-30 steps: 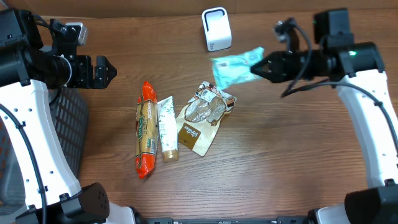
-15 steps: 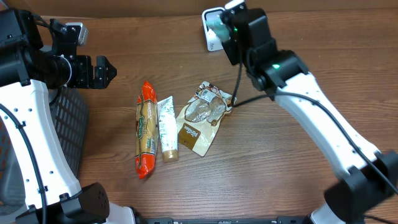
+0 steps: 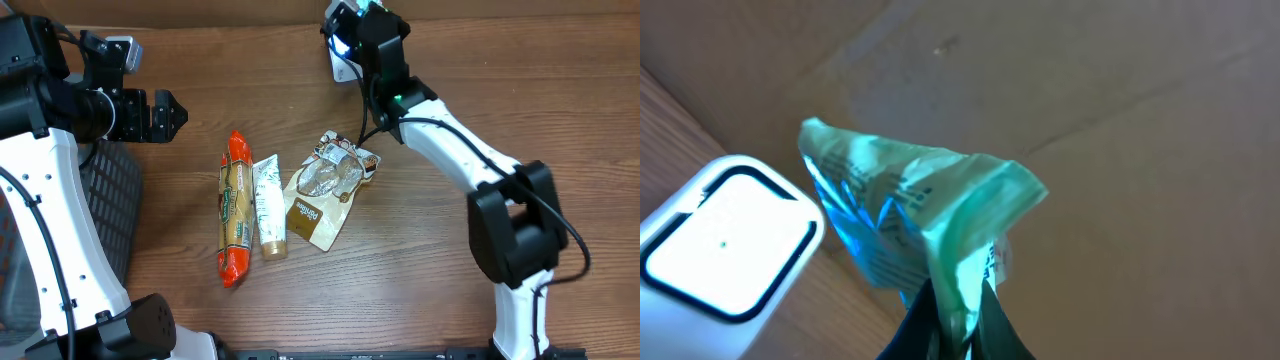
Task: Scan the item barcode
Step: 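Lift the green wipes pack with the right gripper to the white scanner, then carry the wipes pack right and set it down on the table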
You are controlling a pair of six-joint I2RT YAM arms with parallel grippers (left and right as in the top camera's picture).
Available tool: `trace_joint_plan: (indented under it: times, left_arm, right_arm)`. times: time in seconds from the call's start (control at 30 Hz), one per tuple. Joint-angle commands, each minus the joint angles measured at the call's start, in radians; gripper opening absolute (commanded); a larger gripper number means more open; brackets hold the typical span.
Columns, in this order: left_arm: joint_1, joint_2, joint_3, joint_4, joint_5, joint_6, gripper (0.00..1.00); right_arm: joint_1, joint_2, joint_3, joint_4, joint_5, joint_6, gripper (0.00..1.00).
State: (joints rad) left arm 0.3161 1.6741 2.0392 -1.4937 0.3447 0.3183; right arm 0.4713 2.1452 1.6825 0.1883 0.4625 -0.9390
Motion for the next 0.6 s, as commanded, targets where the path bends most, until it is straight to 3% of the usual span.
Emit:
trace_joint_plan:
  times: [0.0, 0.2, 0.57]
  left_arm:
    - [-0.002, 0.002, 0.005, 0.002, 0.012, 0.022, 0.99]
    - [-0.002, 0.002, 0.005, 0.002, 0.012, 0.022, 1.0]
    - [-0.002, 0.002, 0.005, 0.002, 0.012, 0.022, 1.0]
  right_arm:
    - [-0.002, 0.059, 0.024, 0.094, 0.015, -0.136, 0.04]
    - [-0.006, 0.13, 0.024, 0.174, 0.016, -0.26, 0.04]
    - [-0.022, 0.155, 0.024, 0.23, 0.016, -0.3, 0.04]
